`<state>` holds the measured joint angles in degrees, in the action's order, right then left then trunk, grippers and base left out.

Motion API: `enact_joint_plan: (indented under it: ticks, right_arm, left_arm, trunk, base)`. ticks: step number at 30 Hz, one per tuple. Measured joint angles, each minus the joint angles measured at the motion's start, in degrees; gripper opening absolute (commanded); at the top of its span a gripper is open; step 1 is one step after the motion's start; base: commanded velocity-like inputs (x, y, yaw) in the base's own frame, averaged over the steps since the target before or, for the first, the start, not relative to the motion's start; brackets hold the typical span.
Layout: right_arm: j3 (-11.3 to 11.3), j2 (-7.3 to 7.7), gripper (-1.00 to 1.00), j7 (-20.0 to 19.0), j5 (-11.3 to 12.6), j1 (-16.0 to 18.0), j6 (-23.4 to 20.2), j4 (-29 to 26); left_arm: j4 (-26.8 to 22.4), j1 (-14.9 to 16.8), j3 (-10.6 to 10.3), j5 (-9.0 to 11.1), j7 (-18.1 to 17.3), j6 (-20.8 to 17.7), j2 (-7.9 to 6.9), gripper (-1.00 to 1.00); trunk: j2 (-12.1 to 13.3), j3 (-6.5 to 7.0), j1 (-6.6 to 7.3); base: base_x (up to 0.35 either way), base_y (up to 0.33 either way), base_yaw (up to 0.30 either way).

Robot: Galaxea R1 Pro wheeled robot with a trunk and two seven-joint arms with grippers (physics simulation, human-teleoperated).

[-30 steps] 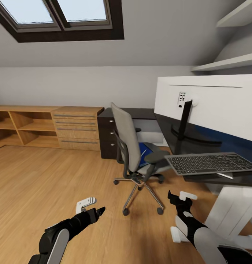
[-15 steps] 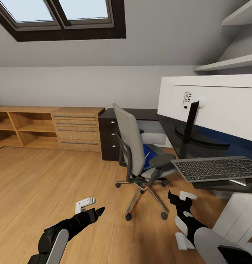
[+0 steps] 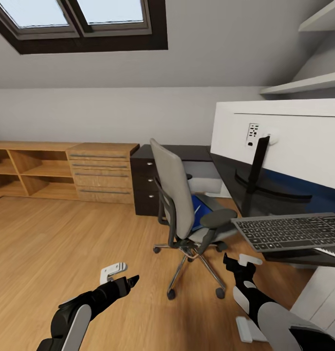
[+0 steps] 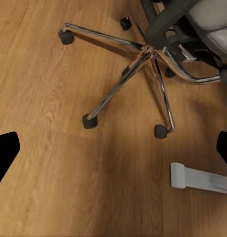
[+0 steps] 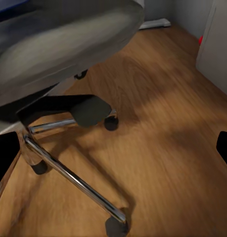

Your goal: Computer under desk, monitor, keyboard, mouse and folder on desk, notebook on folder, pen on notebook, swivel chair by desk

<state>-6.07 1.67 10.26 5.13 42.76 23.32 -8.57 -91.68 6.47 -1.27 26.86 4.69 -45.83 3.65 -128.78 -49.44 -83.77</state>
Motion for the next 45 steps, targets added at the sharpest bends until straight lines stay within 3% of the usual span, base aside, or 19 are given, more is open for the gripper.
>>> enact_joint_plan:
  ticks: [27, 35, 37, 45]
  right_arm:
    - [-0.31, -0.53, 1.00, 0.09, 0.37, 0.00, 0.30, 0.09]
    - [-1.19, -0.52, 1.00, 0.34, 0.80, 0.00, 1.56, 0.15]
    - [-0.34, -0.54, 1.00, 0.11, 0.51, 0.01, 2.46, 0.21]
    - [-0.38, -0.54, 1.00, 0.13, 0.57, 0.01, 3.05, 0.28]
  left_arm:
    - [-0.01, 0.00, 0.05, -0.02, 0.00, -0.06, -0.05, 1.00]
    - [-0.03, -0.02, 0.07, -0.02, 0.00, -0.04, -0.06, 1.00]
    - [0.00, -0.01, 0.06, -0.02, 0.00, -0.01, -0.06, 1.00]
    - [0.00, -0.01, 0.06, -0.02, 0.00, 0.01, -0.06, 1.00]
  trunk:
    - [0.00, 0.00, -0.01]
    - [0.00, -0.01, -0.01]
    - [0.00, 0.00, -0.01]
    - [0.00, 0.00, -0.01]
  base:
    - [0.099, 0.000, 0.006]
    - [0.002, 0.000, 0.230]
    - [0.000, 0.000, 0.270]
    - [0.000, 0.000, 0.271]
